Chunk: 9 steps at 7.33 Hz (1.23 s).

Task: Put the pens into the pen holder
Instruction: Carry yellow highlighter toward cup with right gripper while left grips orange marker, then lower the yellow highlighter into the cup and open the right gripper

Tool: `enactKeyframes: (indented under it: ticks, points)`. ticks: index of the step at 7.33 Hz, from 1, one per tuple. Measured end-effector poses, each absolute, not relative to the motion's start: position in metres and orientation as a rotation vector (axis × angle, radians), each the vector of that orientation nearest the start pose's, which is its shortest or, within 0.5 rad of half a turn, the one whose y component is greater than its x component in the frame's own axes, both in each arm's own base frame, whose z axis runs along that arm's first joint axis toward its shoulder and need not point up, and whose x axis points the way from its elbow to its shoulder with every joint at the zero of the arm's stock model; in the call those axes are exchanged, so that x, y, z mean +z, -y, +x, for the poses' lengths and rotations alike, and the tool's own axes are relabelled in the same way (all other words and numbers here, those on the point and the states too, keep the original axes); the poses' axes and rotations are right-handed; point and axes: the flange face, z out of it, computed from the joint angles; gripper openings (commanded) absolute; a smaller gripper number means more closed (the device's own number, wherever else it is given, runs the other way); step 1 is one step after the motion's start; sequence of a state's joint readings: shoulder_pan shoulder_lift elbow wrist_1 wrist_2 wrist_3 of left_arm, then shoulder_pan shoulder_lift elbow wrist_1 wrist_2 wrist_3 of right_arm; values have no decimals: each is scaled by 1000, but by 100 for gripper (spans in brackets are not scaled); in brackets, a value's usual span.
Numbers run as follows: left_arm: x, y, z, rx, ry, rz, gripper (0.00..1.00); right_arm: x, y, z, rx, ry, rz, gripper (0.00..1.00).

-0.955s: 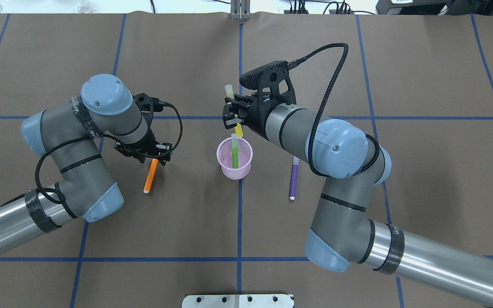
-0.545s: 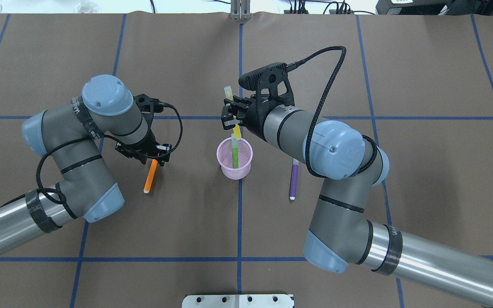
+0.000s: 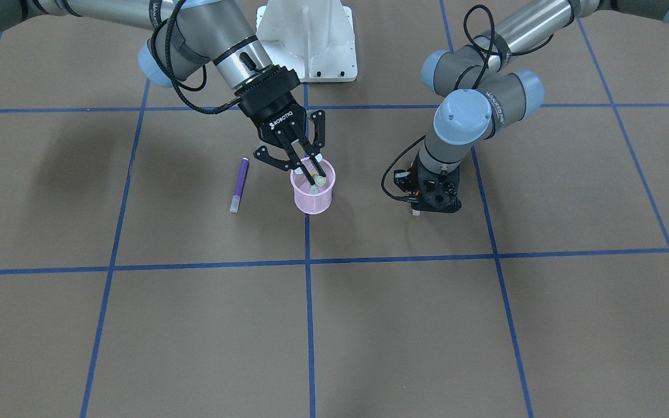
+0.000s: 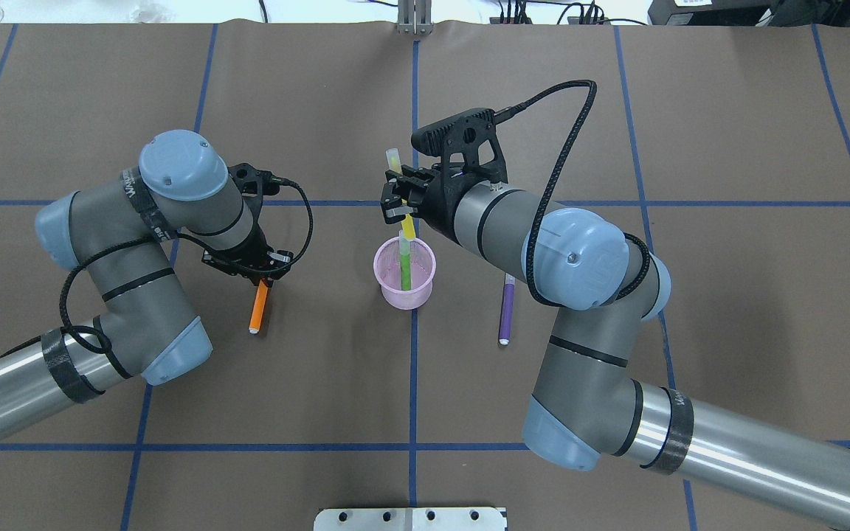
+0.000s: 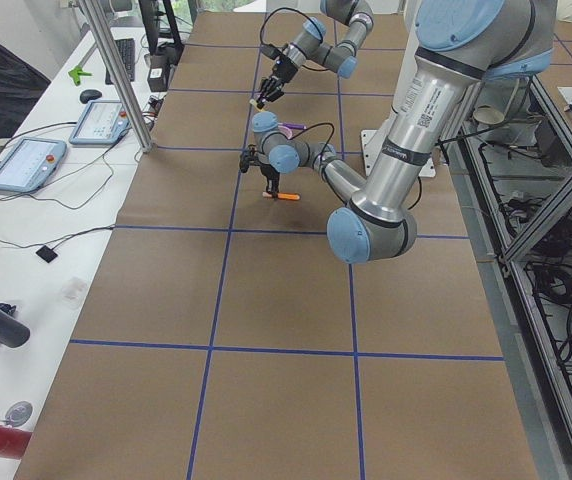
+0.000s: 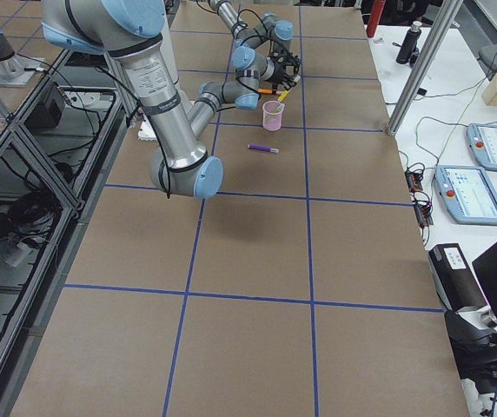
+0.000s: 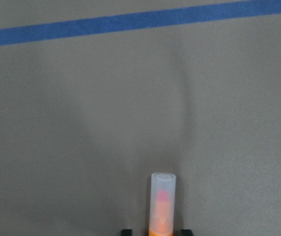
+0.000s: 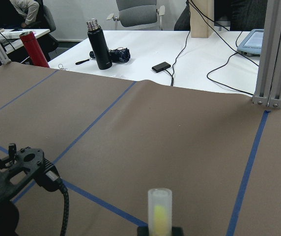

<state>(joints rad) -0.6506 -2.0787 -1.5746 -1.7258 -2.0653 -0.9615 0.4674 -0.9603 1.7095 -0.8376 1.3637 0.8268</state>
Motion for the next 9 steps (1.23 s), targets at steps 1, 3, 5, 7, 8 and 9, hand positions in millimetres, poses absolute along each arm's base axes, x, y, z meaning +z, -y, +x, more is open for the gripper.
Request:
enactKeyframes:
  ticks: [1, 3, 5, 7, 8, 9]
  points:
    - [346, 481, 488, 124, -812, 4, 0, 153, 423, -500, -71, 1118, 977, 0]
    - [333, 479, 480, 123, -816, 10, 0, 153, 421, -504, -68, 1120, 974, 0]
    - [324, 485, 465, 106, -807, 15, 0, 158, 409, -520, -62, 1108, 975, 0]
    - [323, 493, 455, 90, -802, 19, 0, 163, 399, -532, -69, 1101, 970, 0]
    - [323, 494, 453, 87, -801, 20, 0, 168, 397, -538, -70, 1089, 967, 0]
    - [322, 495, 452, 85, -801, 21, 0, 172, 395, -544, -69, 1075, 967, 0]
